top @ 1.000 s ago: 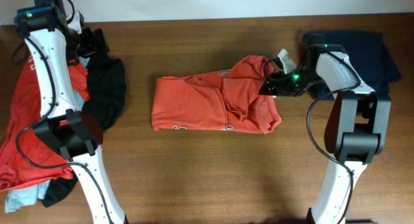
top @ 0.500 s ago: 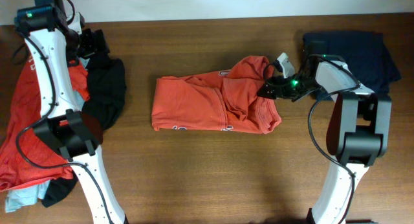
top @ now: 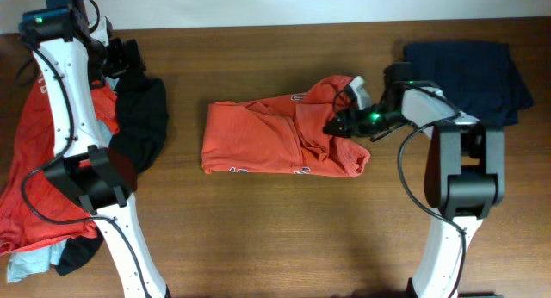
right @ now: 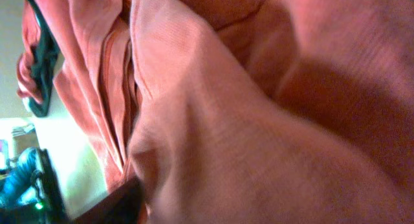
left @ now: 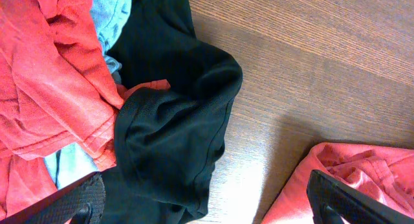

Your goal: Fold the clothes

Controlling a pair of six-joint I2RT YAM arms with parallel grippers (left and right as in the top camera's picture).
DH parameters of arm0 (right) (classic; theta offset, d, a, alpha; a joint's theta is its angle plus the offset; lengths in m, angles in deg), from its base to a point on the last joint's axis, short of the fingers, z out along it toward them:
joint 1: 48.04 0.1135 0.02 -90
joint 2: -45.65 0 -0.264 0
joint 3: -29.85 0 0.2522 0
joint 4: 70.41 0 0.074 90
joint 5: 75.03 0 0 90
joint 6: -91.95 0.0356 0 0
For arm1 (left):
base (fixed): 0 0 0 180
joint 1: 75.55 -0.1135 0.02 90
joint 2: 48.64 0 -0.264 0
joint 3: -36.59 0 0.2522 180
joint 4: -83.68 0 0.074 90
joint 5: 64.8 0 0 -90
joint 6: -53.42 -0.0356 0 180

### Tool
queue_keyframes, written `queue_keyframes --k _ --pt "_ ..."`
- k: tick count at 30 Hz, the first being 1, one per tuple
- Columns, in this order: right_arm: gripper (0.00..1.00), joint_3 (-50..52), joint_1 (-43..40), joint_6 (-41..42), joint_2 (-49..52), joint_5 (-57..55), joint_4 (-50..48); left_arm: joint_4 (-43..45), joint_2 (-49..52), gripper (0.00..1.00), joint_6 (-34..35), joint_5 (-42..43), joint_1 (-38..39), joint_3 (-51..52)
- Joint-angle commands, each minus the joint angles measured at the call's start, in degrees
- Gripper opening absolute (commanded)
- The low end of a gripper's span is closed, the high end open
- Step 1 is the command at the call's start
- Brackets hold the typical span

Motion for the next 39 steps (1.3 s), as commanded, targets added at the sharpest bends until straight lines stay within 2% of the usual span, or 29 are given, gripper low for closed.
queue_keyframes --k 1,6,8,16,23,29,39 --pt "0.38 0.7 0.5 1.2 1.2 1.6 0.0 -0.4 0.2 0.99 -0.9 -0.2 -0.1 -1.3" --pt "0.1 0.3 -1.8 2.7 1.1 1.6 0.7 -0.4 0.2 0.99 -0.9 -0.2 -0.1 -1.3" --pt "0.04 -0.3 -3.3 2.7 1.0 1.6 1.8 -0.4 0.2 0.99 -0.9 -0.2 -0.1 -1.3" --pt "0.04 -7.5 -10.3 -2.3 0.1 1.6 12.1 -0.4 0.2 0.99 -0.9 -0.2 -0.1 -1.3" --pt "0.04 -16.2 -11.7 -7.8 0.1 -0.3 23.9 -0.4 0.2 0.99 -0.9 -0.2 -0.1 -1.3" --pt "0.04 -21.7 -6.8 -7.0 0.1 -4.5 29.1 -0.4 0.2 0.99 -0.9 -0.2 -0.1 -1.3" --pt "0.04 -22.8 9.6 6.2 0.1 -18.0 26.2 -0.3 0.2 0.99 -0.9 -0.2 -0.1 -1.3"
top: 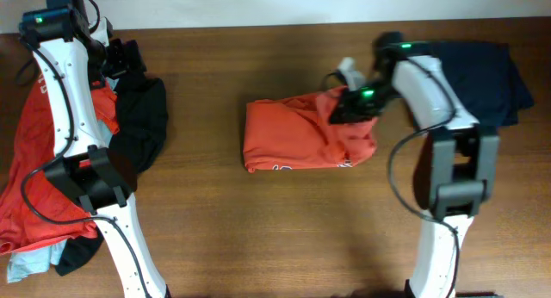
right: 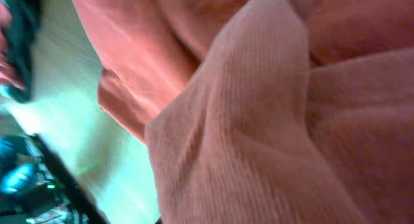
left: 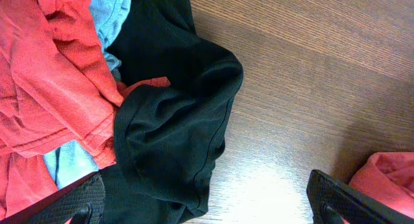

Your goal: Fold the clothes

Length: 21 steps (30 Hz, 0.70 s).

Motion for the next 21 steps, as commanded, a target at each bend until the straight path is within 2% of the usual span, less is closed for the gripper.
queue_keyframes --k 1,15,17,21 --pt "0.04 -1.4 5.8 5.6 -0.5 -5.8 -1.4 0.1 0.2 0.99 -0.9 -0.2 -0.1 -1.3" --pt "0.05 -8.7 19.5 9.7 -0.5 -21.4 -3.8 0.4 0.2 0.99 -0.9 -0.2 0.5 -1.3" --pt "0.14 -9.1 20.8 8.9 -0.5 -21.3 -4.6 0.7 0.3 0.99 -0.9 -0.2 0.7 -1.3" --pt "0.61 -9.1 24.6 5.2 -0.5 -21.3 -5.2 1.4 0.3 0.99 -0.9 -0.2 1.2 -1.3"
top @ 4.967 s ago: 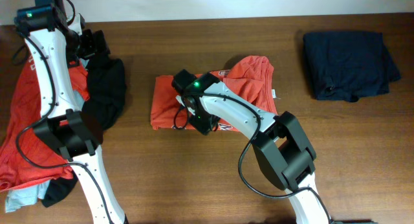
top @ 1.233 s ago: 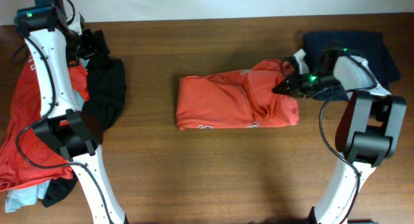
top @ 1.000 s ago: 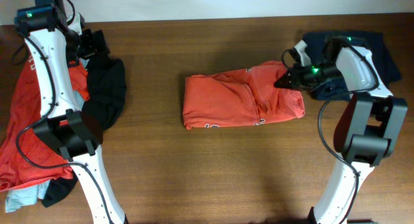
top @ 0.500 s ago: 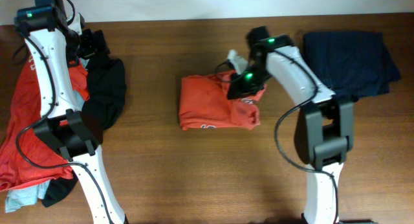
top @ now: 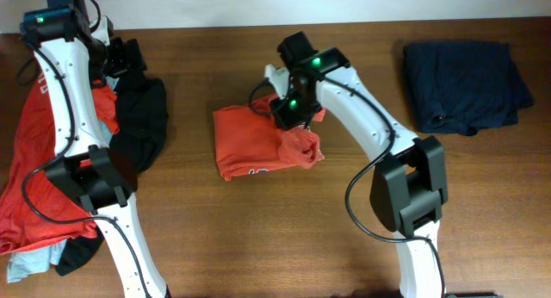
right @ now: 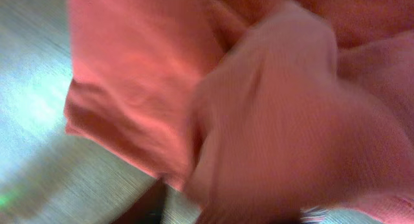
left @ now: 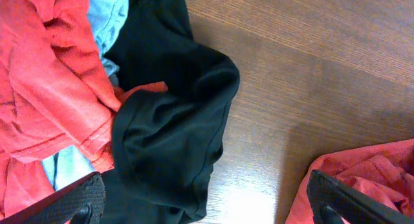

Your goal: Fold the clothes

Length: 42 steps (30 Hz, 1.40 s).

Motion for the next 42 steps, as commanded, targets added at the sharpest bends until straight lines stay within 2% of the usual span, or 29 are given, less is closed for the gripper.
queue_keyframes --k 1,2,4,11,16,18,19,21,23,28,32,42 --pt "0.68 -1.5 4.5 -3.9 -0.5 -1.6 -0.2 0.7 0.3 0.99 -0.9 -0.2 0.8 -1.3" --pt "0.74 -1.5 5.4 -4.4 -0.5 -1.6 -0.2 0.9 0.3 0.99 -0.9 -0.2 0.9 -1.3" --pt "0.79 -1.7 7.0 -4.5 -0.5 -1.6 -0.3 1.1 0.3 0.99 -0.9 -0.2 1.0 -1.3" --pt "0.79 -3.4 8.3 -4.9 -0.5 0.6 0.6 1.1 0.3 0.99 -0.9 -0.2 1.0 -1.3" --pt "0.76 -12.0 4.2 -4.8 -0.5 1.0 7.6 1.2 0.3 0.99 -0.9 -0.2 1.0 -1.3" --pt "0.76 -15.1 1.8 -1.0 -0.5 -0.2 9.6 1.3 0.3 0.99 -0.9 -0.2 1.0 -1.3" --pt "0.76 -17.0 -1.7 7.1 -0.5 -3.0 10.4 1.3 0.3 0.99 -0.9 -0.2 1.0 -1.3" --pt "0.72 -17.2 -6.1 14.4 -0.5 -2.8 10.5 1.3 0.3 0.99 -0.9 -0.3 1.0 -1.3" --pt "0.69 -16.1 -13.3 17.5 -0.2 4.9 10.4 1.3 0.3 0.99 -0.9 -0.3 1.0 -1.3" --pt "0.69 -10.8 -21.8 11.2 0.3 16.9 10.3 1.9 0.3 0.99 -0.9 -0.3 1.0 -1.3" --pt "0.68 -4.7 -23.7 4.1 0.3 19.3 9.3 2.6 0.3 0.99 -0.9 -0.3 1.0 -1.3" --pt "0.6 10.6 -23.6 3.0 0.3 24.4 -7.5 2.2 0.3 0.99 -0.9 -0.3 1.0 -1.3"
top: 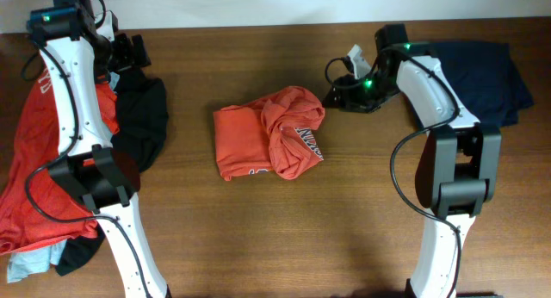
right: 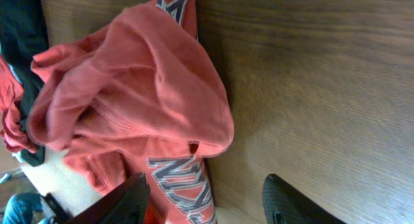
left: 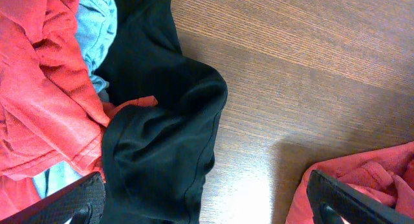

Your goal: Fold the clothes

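Note:
An orange shirt [top: 267, 141] lies bunched in the middle of the table, a flap with grey lettering [top: 303, 145] turned up on its right side. My right gripper [top: 337, 93] hovers open just right of it. In the right wrist view the shirt [right: 129, 114] fills the left half, and the right gripper [right: 210, 204] holds nothing. My left gripper [top: 129, 52] is open at the far left over a black garment [top: 142, 121]. The left wrist view shows the left gripper [left: 207, 208] wide open above that black garment [left: 155, 140].
A pile of red cloth [top: 34, 160], black and light blue cloth [left: 97, 23] covers the left end of the table. A folded dark navy garment [top: 478, 70] lies at the back right, behind the right arm. Bare wood [top: 284, 238] runs along the front.
My right gripper was shut on the orange shirt above its middle. Now it is open and sits right of the shirt, which lies bunched with lettering showing. The left arm shifted slightly.
The orange shirt first lay stretched out, with my right gripper shut on its right end. Then the shirt sat further right, still gripped. Later that end was held over the shirt's middle. Now the shirt lies doubled over and released. The left gripper stayed open by the pile.

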Controlling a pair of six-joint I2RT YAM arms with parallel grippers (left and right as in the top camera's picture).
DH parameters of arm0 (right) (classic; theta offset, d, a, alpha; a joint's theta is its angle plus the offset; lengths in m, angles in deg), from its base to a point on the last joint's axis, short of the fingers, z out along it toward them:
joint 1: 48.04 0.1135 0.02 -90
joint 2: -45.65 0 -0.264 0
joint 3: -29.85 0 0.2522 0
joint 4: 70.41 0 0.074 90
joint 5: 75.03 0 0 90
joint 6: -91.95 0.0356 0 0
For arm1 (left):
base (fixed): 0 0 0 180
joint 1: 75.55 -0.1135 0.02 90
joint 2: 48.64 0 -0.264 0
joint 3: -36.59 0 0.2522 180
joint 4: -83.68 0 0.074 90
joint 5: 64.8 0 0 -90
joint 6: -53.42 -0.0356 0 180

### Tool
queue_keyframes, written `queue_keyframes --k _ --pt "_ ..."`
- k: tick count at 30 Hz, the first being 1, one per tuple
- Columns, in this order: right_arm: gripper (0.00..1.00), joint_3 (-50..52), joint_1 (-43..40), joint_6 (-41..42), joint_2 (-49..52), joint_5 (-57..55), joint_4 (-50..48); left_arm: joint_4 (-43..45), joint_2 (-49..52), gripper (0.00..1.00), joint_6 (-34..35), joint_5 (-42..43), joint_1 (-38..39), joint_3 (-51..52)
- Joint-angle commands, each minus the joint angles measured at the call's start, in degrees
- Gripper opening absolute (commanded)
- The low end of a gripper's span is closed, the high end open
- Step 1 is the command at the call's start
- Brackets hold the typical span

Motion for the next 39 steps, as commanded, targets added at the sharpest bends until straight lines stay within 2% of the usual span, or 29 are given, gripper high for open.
queue_keyframes --k 1,6,14,15,18,19,24,30,35,39 --pt "0.6 4.9 0.2 -1.2 0.0 4.5 -5.2 -0.1 0.3 0.99 -0.9 -0.2 0.0 -1.3" --pt "0.57 7.8 1.6 -1.2 0.1 5.1 -10.4 -0.1 0.3 0.99 -0.9 -0.2 0.0 -1.3" --pt "0.43 8.4 4.8 -1.2 0.1 4.5 -14.4 -0.1 0.3 0.99 -0.9 -0.2 0.0 -1.3" --pt "0.39 8.4 5.0 -1.2 0.1 4.5 -14.9 -0.2 0.3 0.99 -0.9 -0.2 0.0 -1.3" --pt "0.1 8.4 5.5 -1.2 0.1 4.6 -16.1 -0.2 0.3 0.99 -0.9 -0.2 0.0 -1.3" --pt "0.04 8.4 5.6 -1.2 0.1 4.6 -16.3 -0.2 0.3 0.99 -0.9 -0.2 0.0 -1.3" --pt "0.04 7.3 5.6 -1.0 -0.2 5.2 -16.5 -0.2 0.3 0.99 -0.9 -0.2 0.0 -1.3" --pt "0.04 -1.1 7.8 -1.0 -2.0 6.6 -12.3 -0.1 0.3 0.99 -0.9 -0.2 0.0 -1.3" --pt "0.04 -9.8 13.6 1.7 -2.0 7.6 -11.0 -0.1 0.3 0.99 -0.9 -0.2 0.0 -1.3" --pt "0.04 -11.0 19.7 6.8 -1.9 5.1 -16.2 -0.1 0.3 0.99 -0.9 -0.2 0.0 -1.3"
